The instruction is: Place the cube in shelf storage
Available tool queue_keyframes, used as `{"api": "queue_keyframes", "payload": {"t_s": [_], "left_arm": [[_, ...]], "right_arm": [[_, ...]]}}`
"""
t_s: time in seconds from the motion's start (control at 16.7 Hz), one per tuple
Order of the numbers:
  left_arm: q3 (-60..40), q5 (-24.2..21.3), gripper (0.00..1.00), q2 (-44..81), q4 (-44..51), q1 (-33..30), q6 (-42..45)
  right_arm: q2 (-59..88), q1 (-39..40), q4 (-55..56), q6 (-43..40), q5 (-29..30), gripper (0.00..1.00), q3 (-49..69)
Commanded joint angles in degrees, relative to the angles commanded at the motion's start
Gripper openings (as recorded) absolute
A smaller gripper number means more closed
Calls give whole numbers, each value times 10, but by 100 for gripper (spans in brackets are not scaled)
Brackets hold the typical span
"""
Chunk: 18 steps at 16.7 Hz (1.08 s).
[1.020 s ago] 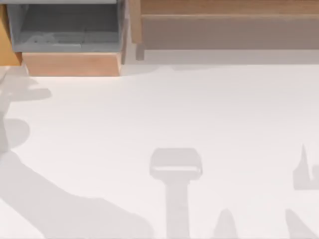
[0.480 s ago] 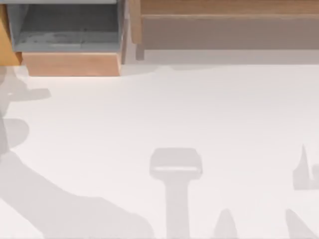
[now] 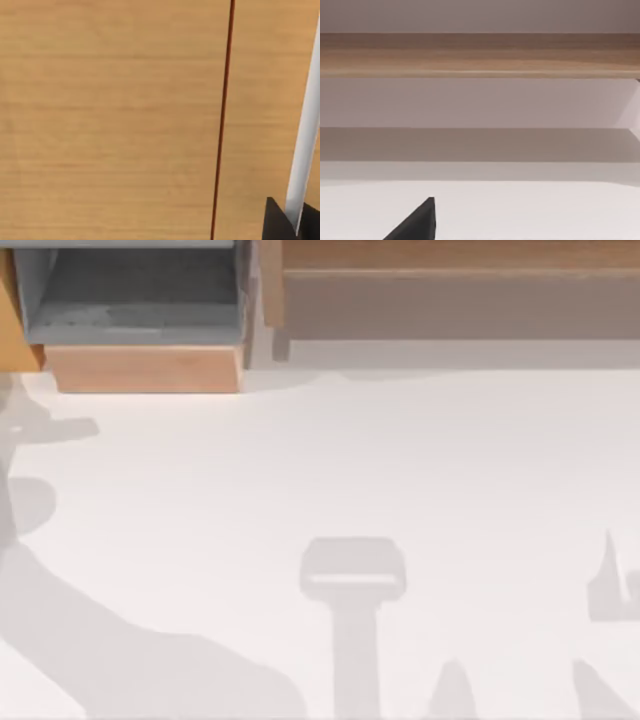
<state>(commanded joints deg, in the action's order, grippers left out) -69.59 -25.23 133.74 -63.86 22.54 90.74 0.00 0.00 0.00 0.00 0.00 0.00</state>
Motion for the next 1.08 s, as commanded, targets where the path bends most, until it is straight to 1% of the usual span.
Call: {"api": "queue_keyframes", "payload": {"t_s": [0.12, 0.24, 0.6, 0.96, 1.08], "left_arm": [[3, -1, 0, 3, 3, 4, -3], [24, -8, 0, -12, -13, 12, -3], [149, -34, 0, -58, -70, 36, -2], [160, -40, 0, -66, -80, 41, -1], [181, -51, 0, -80, -96, 52, 0]], "right_arm": [[0, 0, 0, 0, 0, 100, 0], [0, 0, 0, 0, 0, 100, 0], [0, 0, 0, 0, 0, 100, 0], [0, 0, 0, 0, 0, 100, 0], [0, 0, 0, 0, 0, 100, 0]]}}
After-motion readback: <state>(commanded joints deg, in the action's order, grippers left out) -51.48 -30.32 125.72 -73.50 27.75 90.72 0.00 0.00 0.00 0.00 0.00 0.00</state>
